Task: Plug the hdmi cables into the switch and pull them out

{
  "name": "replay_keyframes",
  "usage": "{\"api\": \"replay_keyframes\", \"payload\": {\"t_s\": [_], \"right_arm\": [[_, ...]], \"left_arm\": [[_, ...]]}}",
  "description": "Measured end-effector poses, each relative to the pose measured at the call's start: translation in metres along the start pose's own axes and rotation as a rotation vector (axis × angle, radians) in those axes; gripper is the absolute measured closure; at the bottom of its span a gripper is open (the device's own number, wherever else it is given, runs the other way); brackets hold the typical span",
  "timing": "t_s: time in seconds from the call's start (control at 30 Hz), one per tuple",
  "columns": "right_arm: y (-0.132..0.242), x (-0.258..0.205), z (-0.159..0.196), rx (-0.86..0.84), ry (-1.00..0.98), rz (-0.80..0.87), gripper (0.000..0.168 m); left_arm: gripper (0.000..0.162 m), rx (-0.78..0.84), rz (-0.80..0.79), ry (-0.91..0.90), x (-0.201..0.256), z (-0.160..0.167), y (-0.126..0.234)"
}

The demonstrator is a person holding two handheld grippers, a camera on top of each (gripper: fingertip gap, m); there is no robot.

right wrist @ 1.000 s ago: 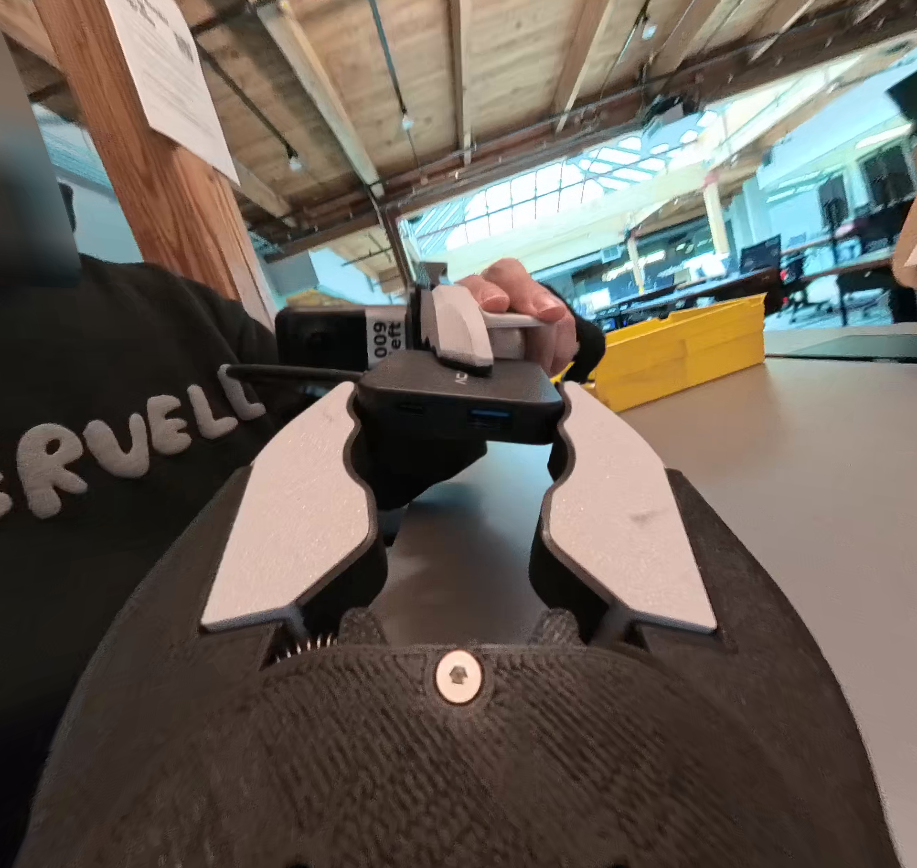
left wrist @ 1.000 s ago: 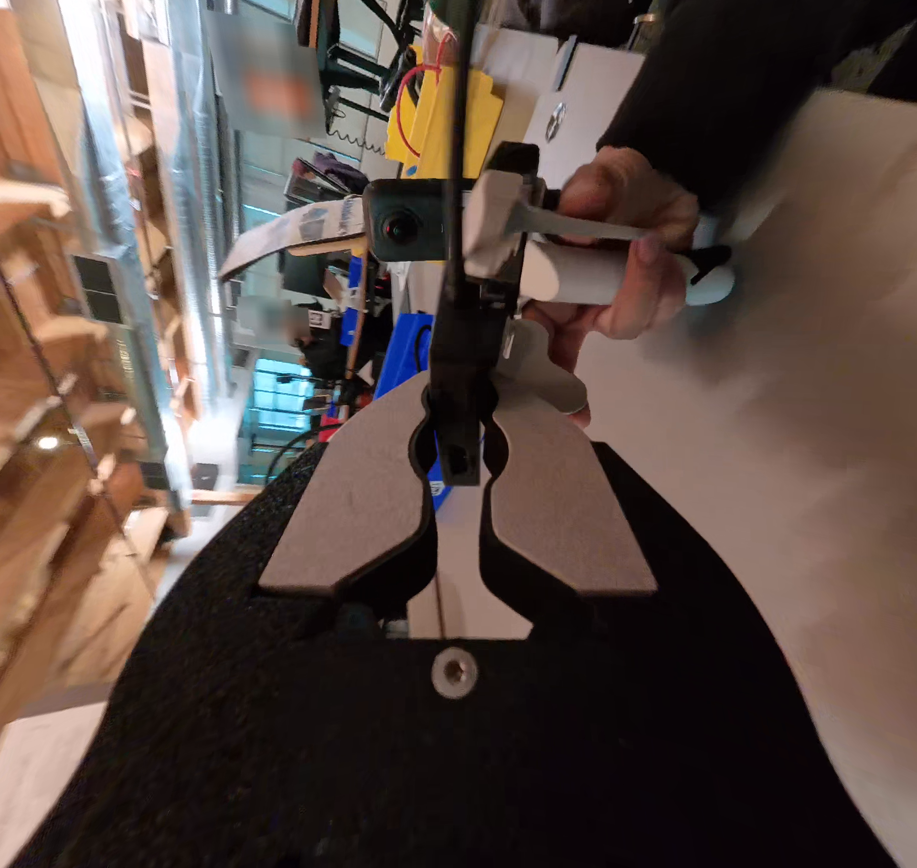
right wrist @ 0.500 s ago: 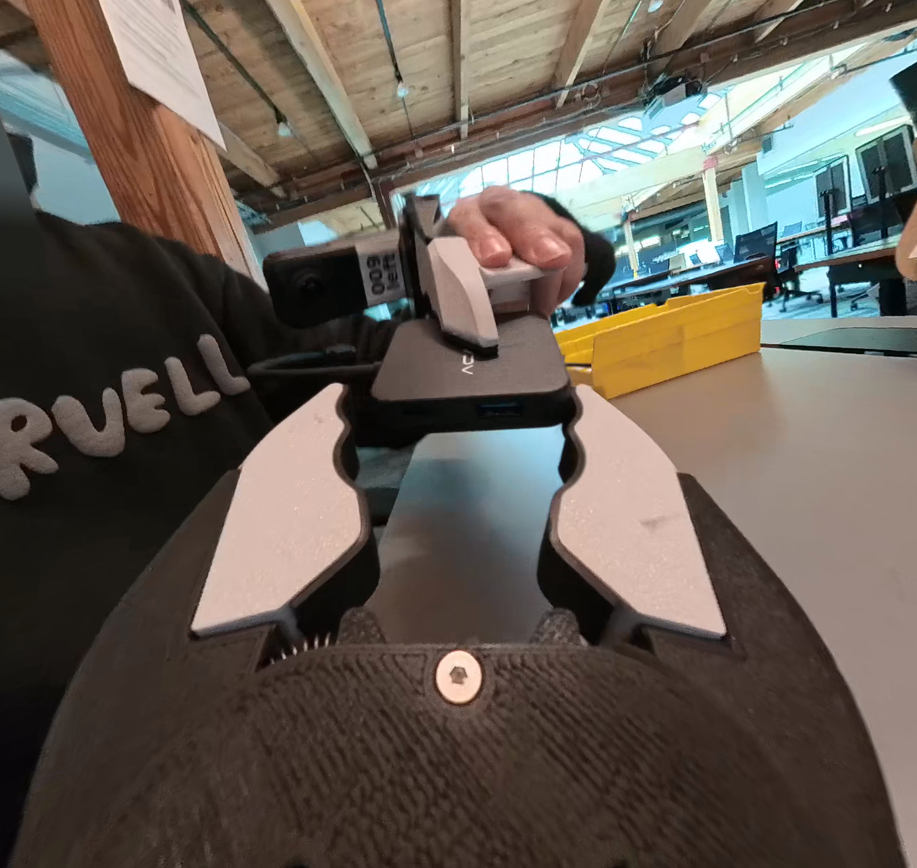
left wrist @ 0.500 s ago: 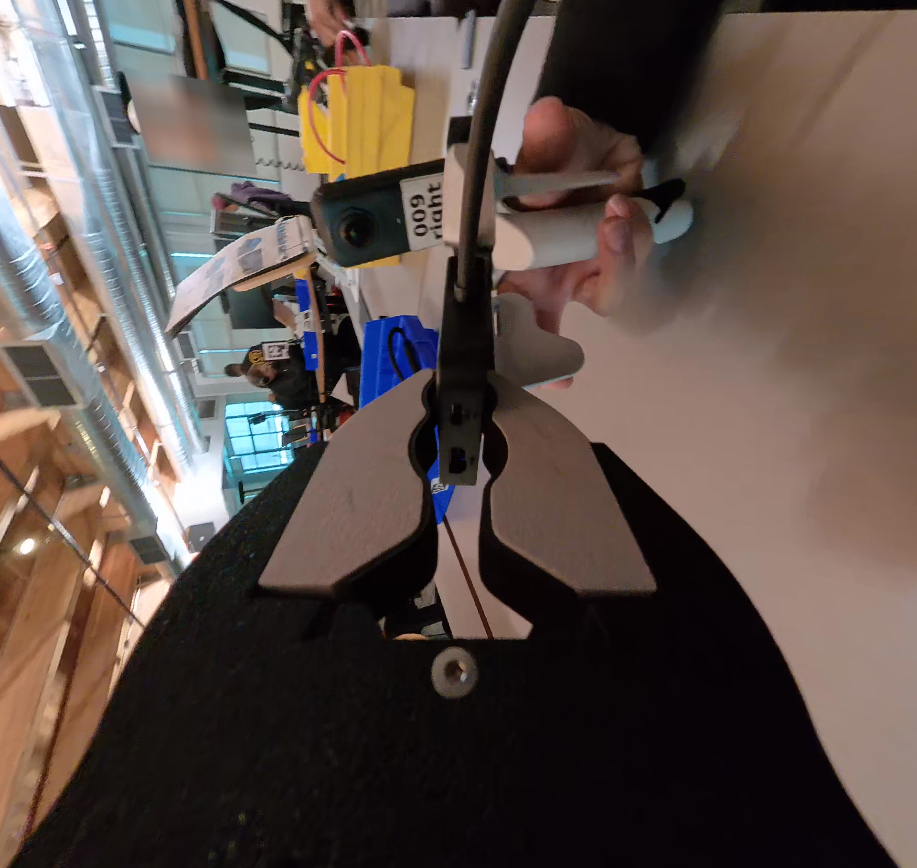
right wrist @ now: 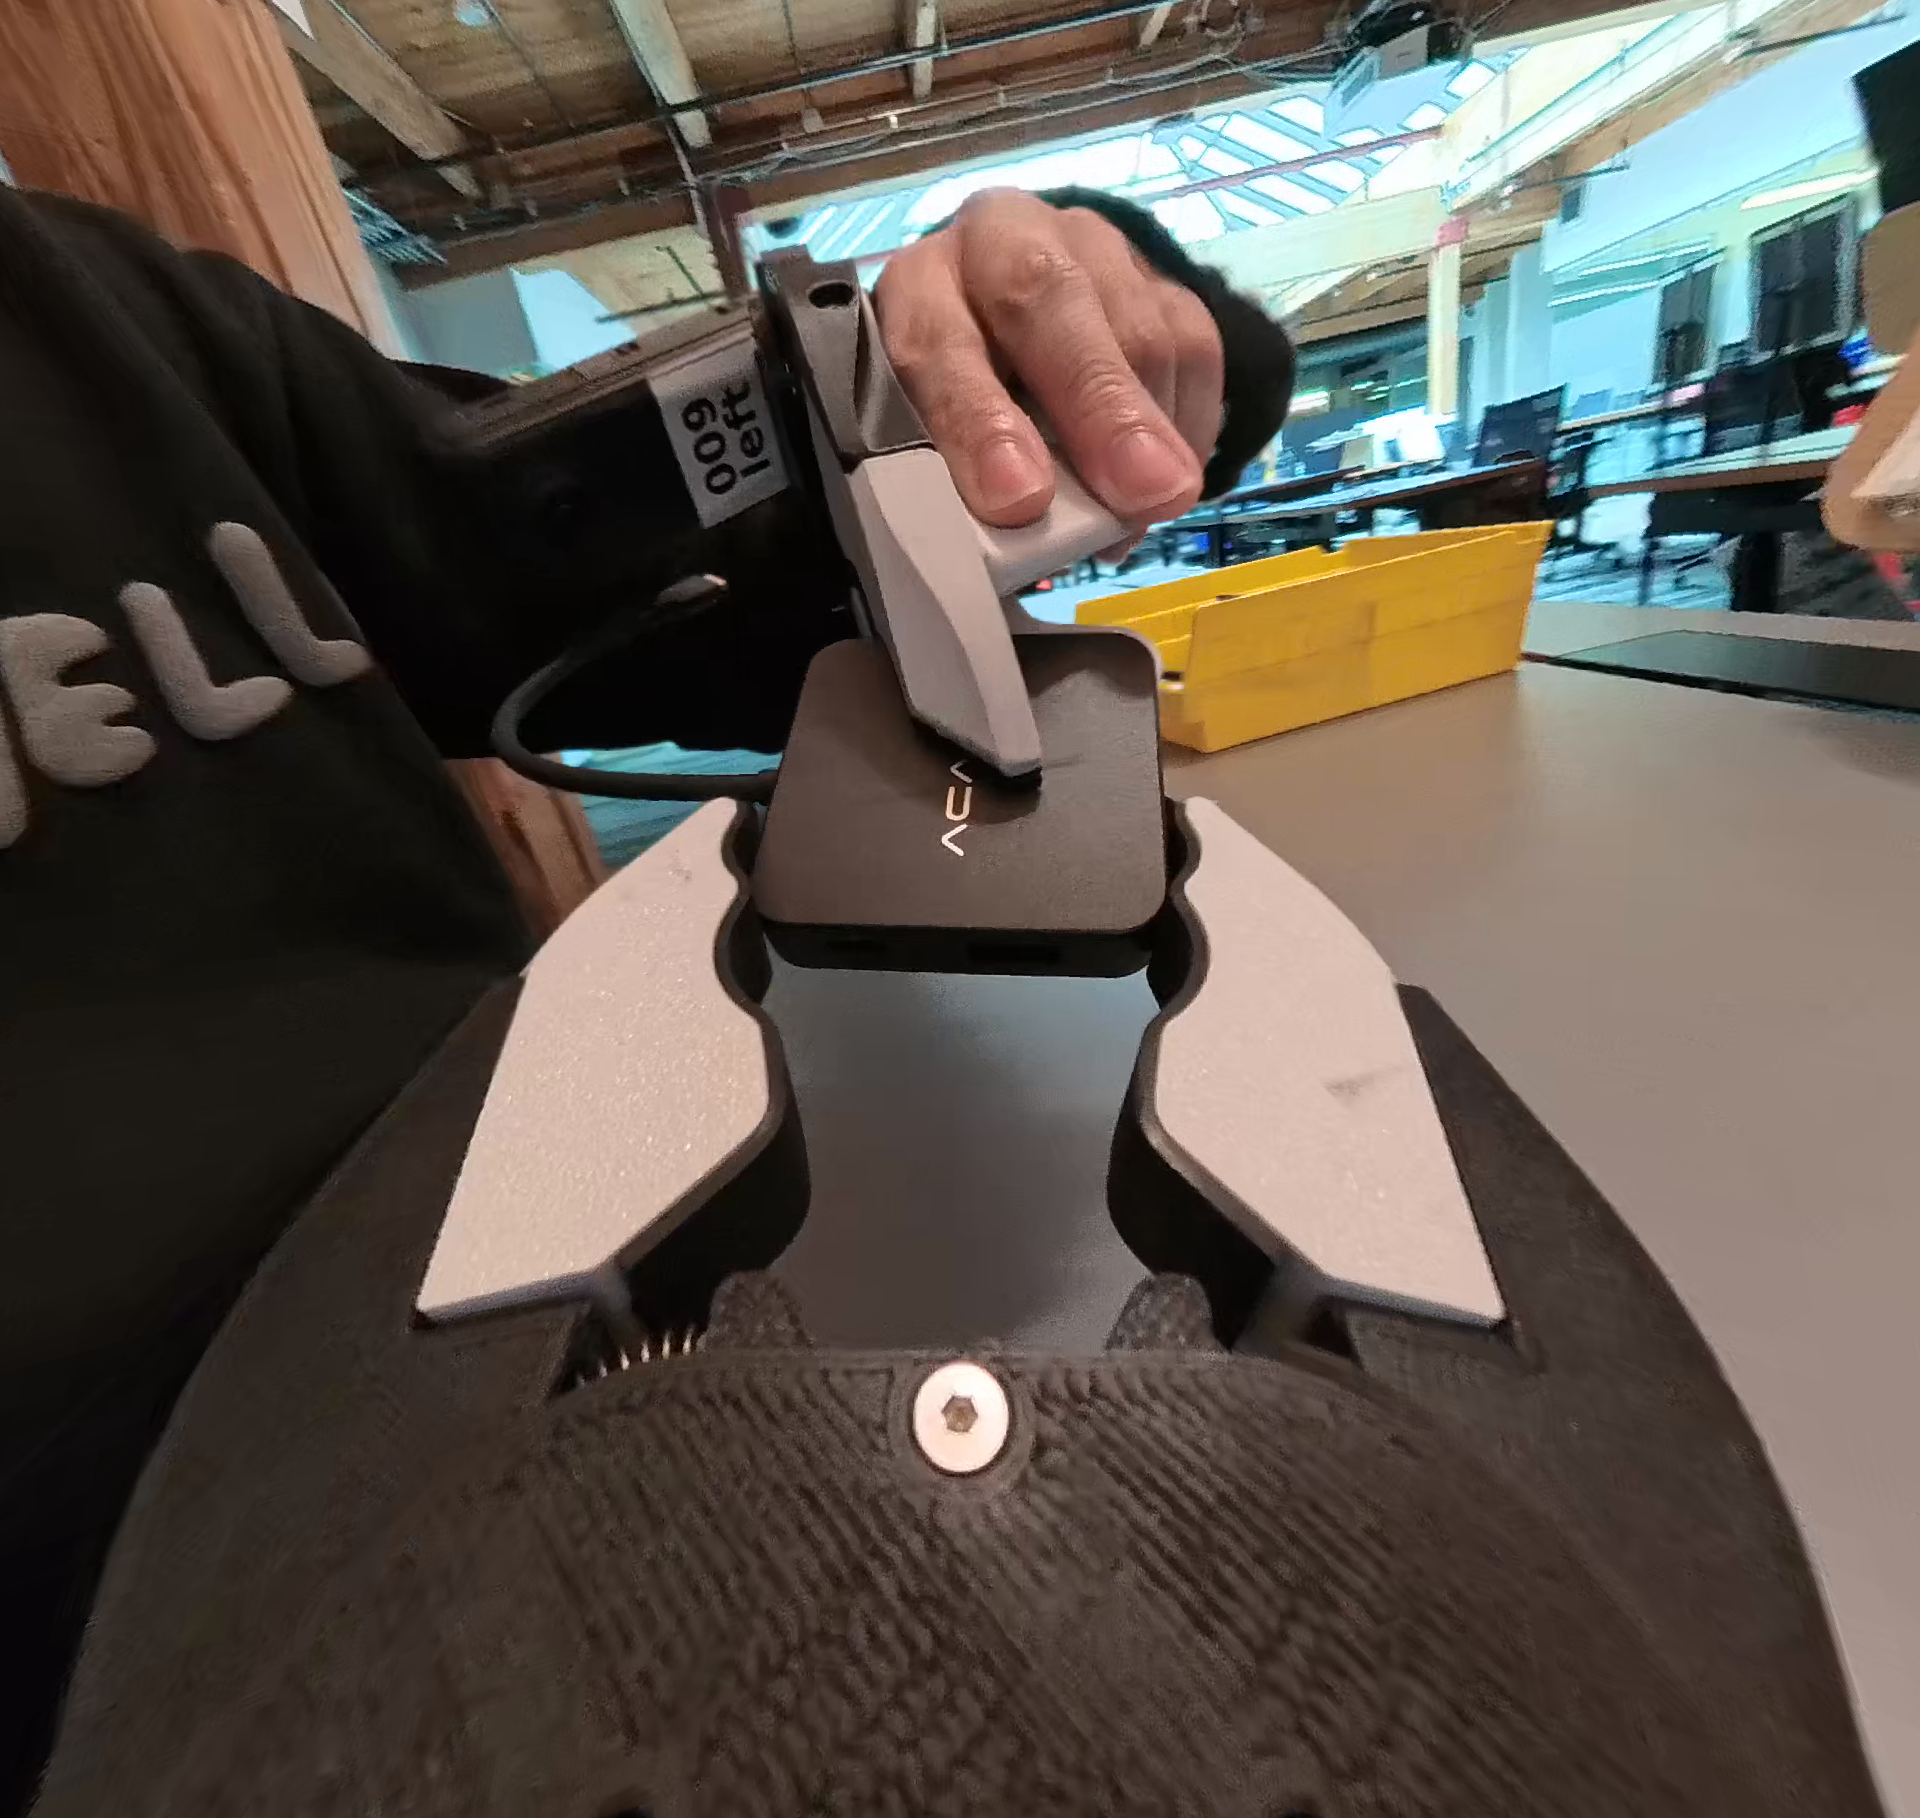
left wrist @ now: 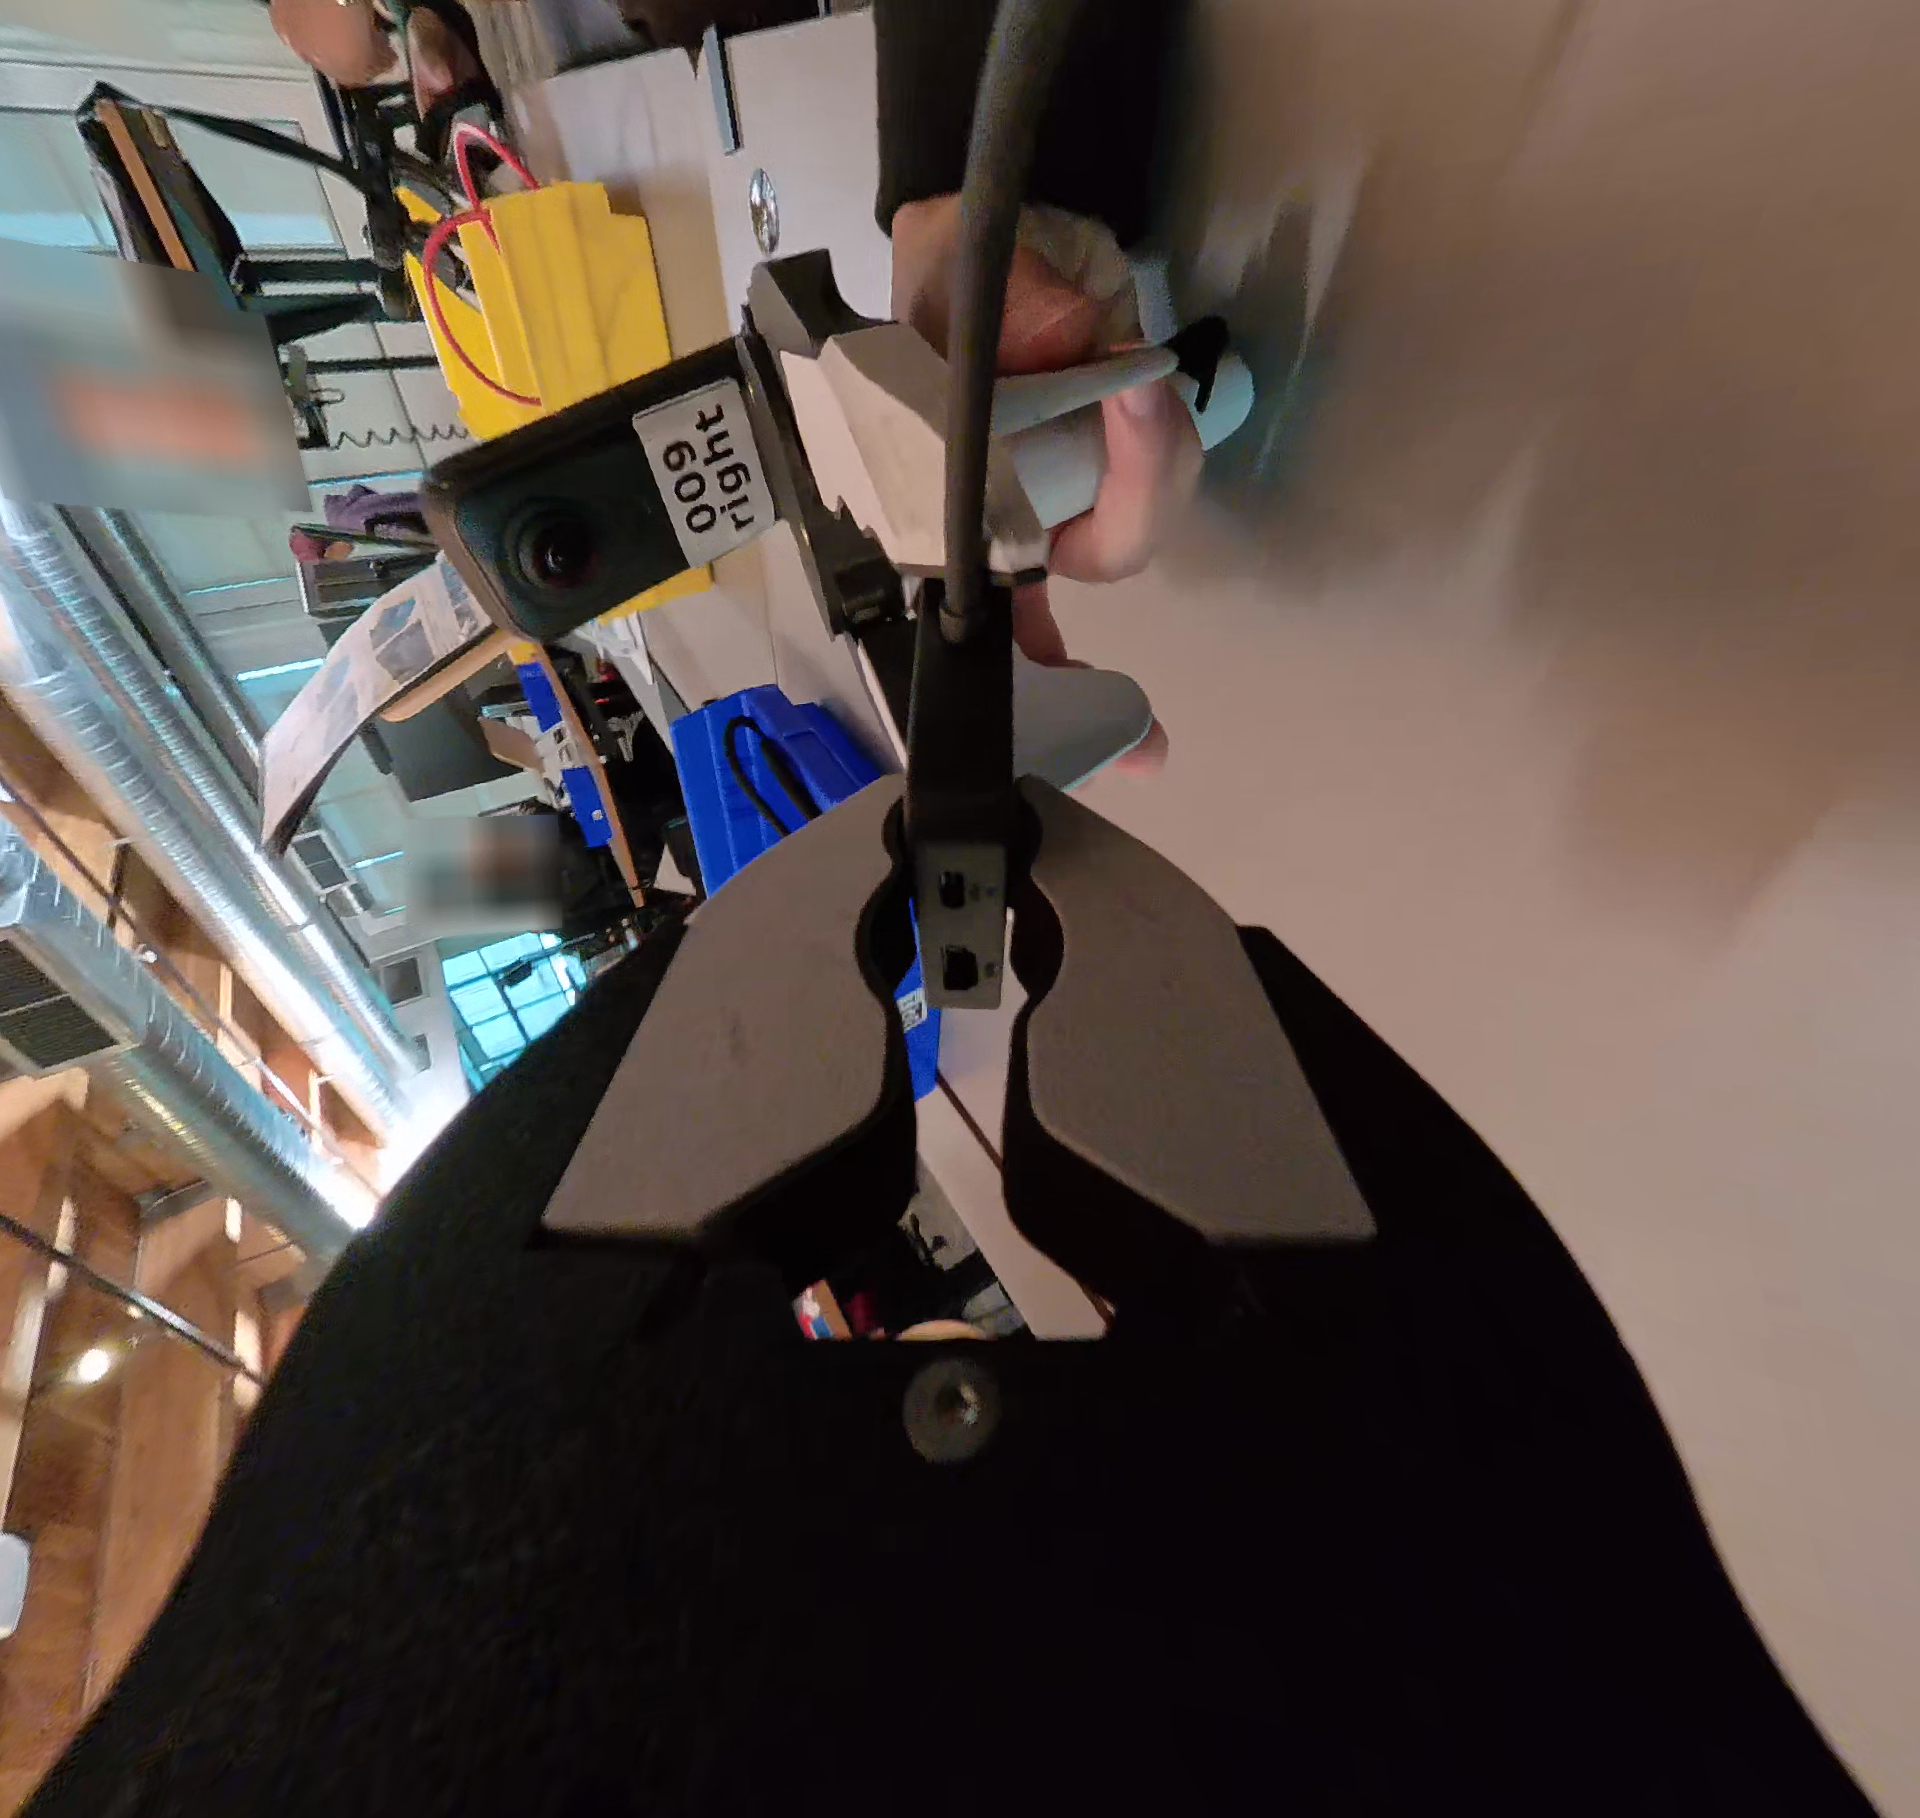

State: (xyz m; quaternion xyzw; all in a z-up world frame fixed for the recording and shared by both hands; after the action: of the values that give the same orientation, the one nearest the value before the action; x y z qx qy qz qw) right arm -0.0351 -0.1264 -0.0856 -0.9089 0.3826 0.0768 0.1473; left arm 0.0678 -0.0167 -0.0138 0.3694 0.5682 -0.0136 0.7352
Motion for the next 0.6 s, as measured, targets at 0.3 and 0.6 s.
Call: {"api": "replay_keyframes", "payload": {"t_s": [0.3, 0.6], "right_arm": [[0.009, 0.006, -0.009, 0.156, 0.057, 0.169, 0.094], [0.019, 0.007, -0.012, 0.224, 0.081, 0.252, 0.095]], "left_arm": [[0.107, -0.066, -0.290, 0.659, -0.005, 0.035, 0.031], [0.118, -0.603, -0.594, 1.466, 0.083, 0.120, 0.174]]}}
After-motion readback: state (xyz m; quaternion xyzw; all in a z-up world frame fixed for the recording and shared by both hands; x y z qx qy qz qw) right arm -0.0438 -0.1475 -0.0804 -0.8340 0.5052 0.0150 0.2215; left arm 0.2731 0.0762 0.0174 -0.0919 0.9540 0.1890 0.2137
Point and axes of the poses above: each gripper's, where its closed fingertips meet, y back along the fingers, z out of its underside, x = y × z across the jaws, the point moved 10 cm from there along y, back along the fingers, and after that the axes turned 3 degrees about -y, right-handed, at the moved point
